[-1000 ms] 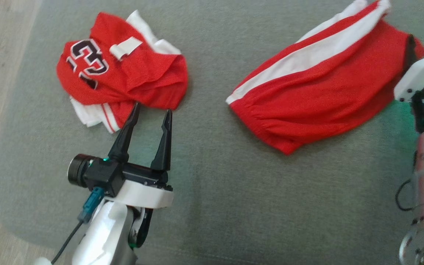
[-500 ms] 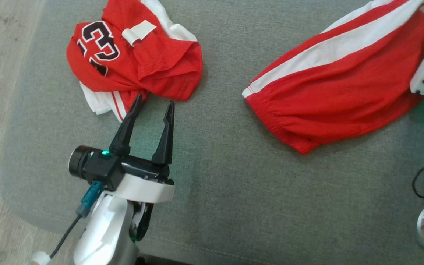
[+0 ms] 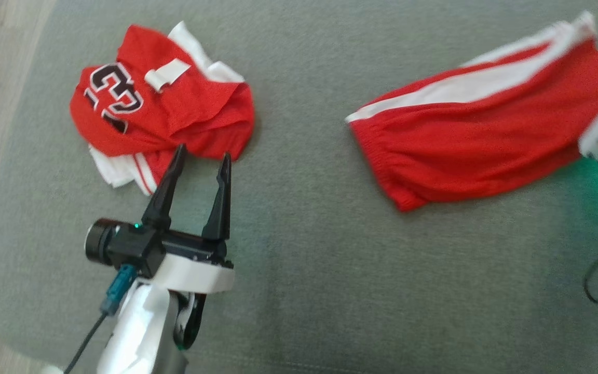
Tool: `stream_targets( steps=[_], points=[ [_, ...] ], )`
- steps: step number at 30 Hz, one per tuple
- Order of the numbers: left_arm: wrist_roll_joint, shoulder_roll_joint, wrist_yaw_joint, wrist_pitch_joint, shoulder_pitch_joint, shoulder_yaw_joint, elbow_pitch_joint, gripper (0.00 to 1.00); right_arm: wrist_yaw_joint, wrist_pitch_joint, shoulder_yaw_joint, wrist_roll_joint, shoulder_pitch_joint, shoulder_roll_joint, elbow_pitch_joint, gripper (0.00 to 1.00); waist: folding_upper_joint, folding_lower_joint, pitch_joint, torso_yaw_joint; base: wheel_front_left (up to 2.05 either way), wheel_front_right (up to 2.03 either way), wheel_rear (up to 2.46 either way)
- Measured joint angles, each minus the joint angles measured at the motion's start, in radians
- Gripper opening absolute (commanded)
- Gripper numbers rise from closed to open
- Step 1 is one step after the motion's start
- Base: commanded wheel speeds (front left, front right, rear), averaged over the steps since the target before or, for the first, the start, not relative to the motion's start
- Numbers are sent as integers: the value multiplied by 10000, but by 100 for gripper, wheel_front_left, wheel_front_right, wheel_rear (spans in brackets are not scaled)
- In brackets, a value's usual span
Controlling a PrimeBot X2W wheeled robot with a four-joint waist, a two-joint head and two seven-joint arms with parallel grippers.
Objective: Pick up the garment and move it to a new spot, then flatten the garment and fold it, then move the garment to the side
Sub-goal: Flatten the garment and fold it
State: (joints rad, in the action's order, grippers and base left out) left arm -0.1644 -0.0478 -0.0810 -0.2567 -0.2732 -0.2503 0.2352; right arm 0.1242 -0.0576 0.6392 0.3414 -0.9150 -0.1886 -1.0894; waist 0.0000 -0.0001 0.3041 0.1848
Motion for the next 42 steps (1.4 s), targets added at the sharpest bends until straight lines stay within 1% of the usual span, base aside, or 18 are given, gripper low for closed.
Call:
stream_targets(
  steps=[3, 4, 6, 9, 11, 14, 17, 19, 22, 25, 28, 33, 35, 38, 42],
  points=[
    [82, 2, -17, 0, 221, 27, 6, 100, 0, 107, 385, -247, 594, -314, 71, 0, 0, 0, -265, -266, 0, 0, 0],
    [82, 2, -17, 0, 221, 27, 6, 100, 0, 107, 385, -247, 594, -314, 71, 0, 0, 0, -265, -266, 0, 0, 0],
    [88, 2, -19, 0, 282, 58, 6, 100, 0, 109, 763, -366, 1082, -416, 219, 0, 0, 0, -432, -412, 0, 0, 0],
    [113, 2, -19, 0, 379, 134, 6, 100, 0, 107, 1561, -577, 1954, -374, 713, 0, 0, 0, -702, -636, 0, 0, 0],
    [157, 2, -19, 0, 410, 157, 4, 100, 0, 146, 1764, -644, 2174, -213, 934, 0, 0, -2, -791, -706, 0, 0, 0],
    [159, 2, -46, 0, 564, 198, 6, 100, 0, 284, 1755, -786, 2291, 184, 1152, 0, 0, 0, -877, -754, 0, 0, 0],
    [163, 2, -79, 0, 704, 213, 75, 100, 0, 560, 1534, -1053, 2290, 533, 1315, 0, 0, 0, -953, -746, 0, 0, 0],
    [213, 2, -82, 0, 752, 221, 125, 100, 0, 800, 1289, -1317, 2286, 650, 1394, 0, 0, 0, -1037, -726, 0, 0, 0],
    [255, 2, -82, 0, 757, 232, 165, 100, 0, 1275, 723, -1962, 2270, 821, 1482, 0, 0, 0, -1214, -694, 0, 0, 0],
    [334, 2, -82, 0, 788, 238, 190, 100, 0, 1689, -320, -3152, 2212, 1047, 1509, 0, 0, 0, -1448, -667, 0, 0, 0],
    [339, 2, -81, 0, 937, 236, 215, 100, 0, 1906, -1724, -4383, 2202, 1208, 1695, 0, 0, 0, -1713, -621, 0, 0, 0],
    [408, 0, -71, 0, 1312, 240, 253, 100, 0, 1979, -3845, -6529, 2495, 1221, 2424, 0, 0, -1, -2113, -430, 0, 0, 0],
    [408, 0, -71, 0, 1407, 240, 286, 100, 0, 1939, -4838, -7323, 2789, 1221, 2656, 0, 0, -1, -2223, -296, 0, 0, 0],
    [408, -2, -56, 0, 1524, 240, 318, 100, 0, 1877, -6054, -7864, 3401, 1264, 2828, 0, 0, 0, -2368, -74, 0, 0, 0],
    [408, -23, 21, 0, 1708, 301, 364, 100, 0, 1802, -7133, -8213, 4071, 1269, 2867, 0, 0, 0, -2530, 154, 0, 0, 0]
  ],
)
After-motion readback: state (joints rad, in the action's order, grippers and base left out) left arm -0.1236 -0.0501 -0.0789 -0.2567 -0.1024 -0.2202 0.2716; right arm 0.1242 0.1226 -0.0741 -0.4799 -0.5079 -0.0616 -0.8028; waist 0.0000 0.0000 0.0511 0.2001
